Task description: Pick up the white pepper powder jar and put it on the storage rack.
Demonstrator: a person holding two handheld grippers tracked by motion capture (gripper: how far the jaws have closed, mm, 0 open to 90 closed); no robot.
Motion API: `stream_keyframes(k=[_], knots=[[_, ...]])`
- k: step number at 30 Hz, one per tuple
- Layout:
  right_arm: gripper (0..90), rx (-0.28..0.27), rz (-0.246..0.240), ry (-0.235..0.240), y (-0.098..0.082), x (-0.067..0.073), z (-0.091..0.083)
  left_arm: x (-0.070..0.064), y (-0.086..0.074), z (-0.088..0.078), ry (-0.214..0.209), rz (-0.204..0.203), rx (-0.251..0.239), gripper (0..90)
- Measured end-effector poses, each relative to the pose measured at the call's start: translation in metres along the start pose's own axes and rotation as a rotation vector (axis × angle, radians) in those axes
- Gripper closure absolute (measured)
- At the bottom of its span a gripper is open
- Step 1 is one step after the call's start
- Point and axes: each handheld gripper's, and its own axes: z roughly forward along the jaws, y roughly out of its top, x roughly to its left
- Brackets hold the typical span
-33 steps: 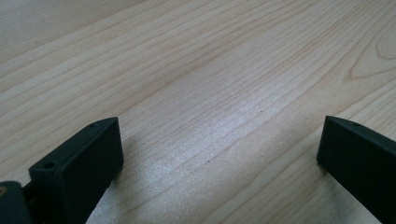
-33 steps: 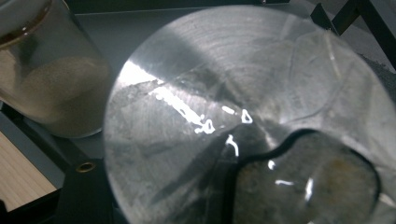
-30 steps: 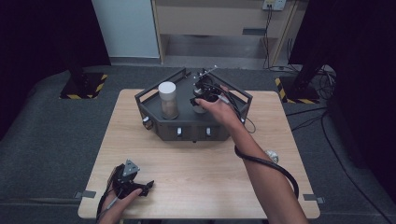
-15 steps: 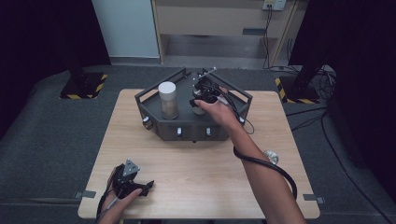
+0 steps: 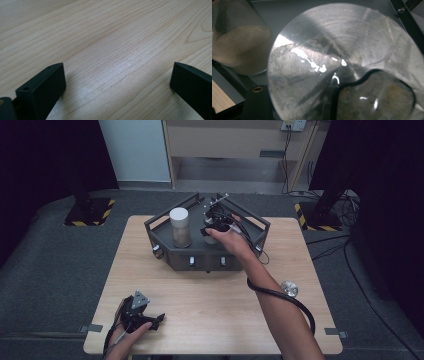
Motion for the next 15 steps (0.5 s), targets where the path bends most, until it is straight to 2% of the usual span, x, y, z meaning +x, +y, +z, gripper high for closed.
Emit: stream_keyframes(k=[15], knots=[[30.8,-0.011,0.018,0.009,-0.0022,-0.0019,0.0026,-0.0001,0.0001,-0.0001,0.0,0.0,0.0,0.0]])
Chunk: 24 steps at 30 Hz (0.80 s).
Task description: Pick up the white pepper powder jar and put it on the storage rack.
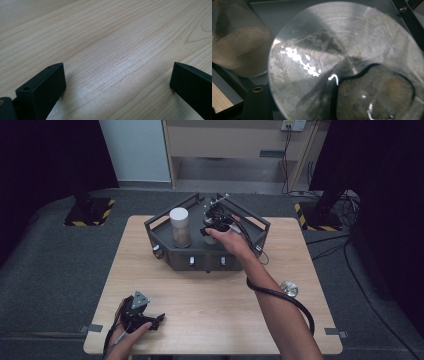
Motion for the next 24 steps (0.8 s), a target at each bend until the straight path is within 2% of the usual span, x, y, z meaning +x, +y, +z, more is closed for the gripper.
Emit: stream_keyframes(k=[12,18,24], knots=[[30.4,-0.003,-0.001,0.005,-0.0013,-0.0013,0.0007,0.0,0.0001,0.0,0.0,0.0,0.0,0.0],[19.4,-0.011,0.005,-0.004,-0.0031,-0.0009,0.0002,0.0,-0.0001,0.0001,0.0,0.0,-0.001,0.0],[12.9,-0.029,0.0,-0.007,-0.0092,-0.0003,-0.0081,0.0,-0.0001,0.0001,0.0,0.0,-0.001,0.0]])
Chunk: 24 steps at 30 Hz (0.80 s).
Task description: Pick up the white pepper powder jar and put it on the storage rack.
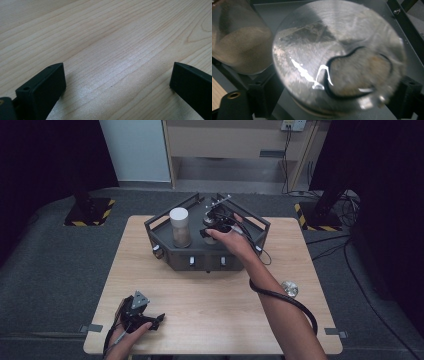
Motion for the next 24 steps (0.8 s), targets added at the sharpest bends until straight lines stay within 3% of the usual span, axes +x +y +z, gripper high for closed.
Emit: stream_keyframes(k=[11,24], knots=[[6.5,-0.046,-0.052,0.021,-0.015,0.005,-0.025,0.0,0.0,0.0,0.001,-0.001,0.0,0.0],[5.5,-0.083,-0.051,0.002,-0.041,0.009,-0.061,0.0,0.003,0.003,0.003,-0.005,-0.002,0.0]])
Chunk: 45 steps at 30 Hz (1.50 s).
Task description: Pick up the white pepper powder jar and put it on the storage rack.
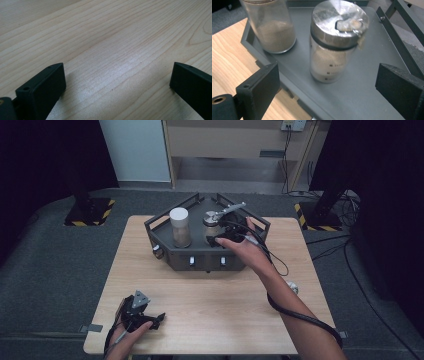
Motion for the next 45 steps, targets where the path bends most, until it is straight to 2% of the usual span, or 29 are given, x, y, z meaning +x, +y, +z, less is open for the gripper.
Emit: stream_keyframes(k=[8,19,33,45], knots=[[5.6,0.011,-0.007,-0.016,-0.008,-0.002,-0.011,0.001,0.0,0.001,-0.001,0.007,0.0,0.0],[5.8,0.016,-0.005,-0.006,-0.014,-0.007,-0.029,0.0,0.001,0.0,0.001,0.006,0.002,0.0],[5.5,0.011,-0.009,-0.007,-0.027,-0.011,-0.045,0.0,0.001,0.001,0.002,0.003,0.0,0.0],[4.9,-0.003,-0.006,-0.015,-0.043,-0.018,-0.066,0.0,0.001,0.001,0.003,0.002,0.0,0.0]])
